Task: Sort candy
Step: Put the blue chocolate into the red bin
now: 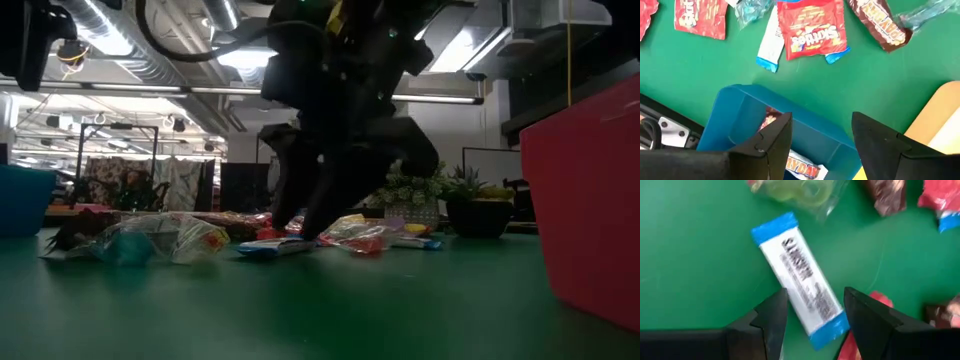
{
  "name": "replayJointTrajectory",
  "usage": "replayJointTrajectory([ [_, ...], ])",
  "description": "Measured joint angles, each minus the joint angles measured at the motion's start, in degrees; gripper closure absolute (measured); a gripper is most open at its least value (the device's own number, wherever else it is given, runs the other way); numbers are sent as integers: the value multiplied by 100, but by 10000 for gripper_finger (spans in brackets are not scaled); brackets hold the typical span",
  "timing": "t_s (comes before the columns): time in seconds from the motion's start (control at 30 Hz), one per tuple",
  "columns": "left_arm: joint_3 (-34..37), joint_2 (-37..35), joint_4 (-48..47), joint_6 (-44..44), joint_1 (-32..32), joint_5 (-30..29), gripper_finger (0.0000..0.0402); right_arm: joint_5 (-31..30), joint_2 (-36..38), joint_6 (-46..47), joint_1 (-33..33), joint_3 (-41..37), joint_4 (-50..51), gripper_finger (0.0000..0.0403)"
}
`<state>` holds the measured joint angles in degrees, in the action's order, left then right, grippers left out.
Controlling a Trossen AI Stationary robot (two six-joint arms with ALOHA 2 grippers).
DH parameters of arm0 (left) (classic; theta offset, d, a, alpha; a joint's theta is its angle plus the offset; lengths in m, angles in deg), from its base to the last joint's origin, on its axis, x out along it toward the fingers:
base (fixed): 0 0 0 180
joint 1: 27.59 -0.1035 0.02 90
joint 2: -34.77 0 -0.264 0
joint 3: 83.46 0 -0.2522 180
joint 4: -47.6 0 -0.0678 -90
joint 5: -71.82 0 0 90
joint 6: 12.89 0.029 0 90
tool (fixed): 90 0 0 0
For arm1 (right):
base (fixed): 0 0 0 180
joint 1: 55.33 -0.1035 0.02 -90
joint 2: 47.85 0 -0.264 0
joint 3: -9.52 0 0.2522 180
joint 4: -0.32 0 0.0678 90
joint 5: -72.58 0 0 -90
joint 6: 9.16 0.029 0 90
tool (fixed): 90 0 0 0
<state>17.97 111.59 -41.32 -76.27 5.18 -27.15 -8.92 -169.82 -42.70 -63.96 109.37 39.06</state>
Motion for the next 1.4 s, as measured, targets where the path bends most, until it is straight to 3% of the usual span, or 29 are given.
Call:
replayJointTrajectory([
  [0.87,0,0,284,103,-2,-353,211,44,-256,-571,3,34,2,212],
  [1.4,0,0,302,98,-2,-365,211,219,-275,-562,-2,103,206,379],
])
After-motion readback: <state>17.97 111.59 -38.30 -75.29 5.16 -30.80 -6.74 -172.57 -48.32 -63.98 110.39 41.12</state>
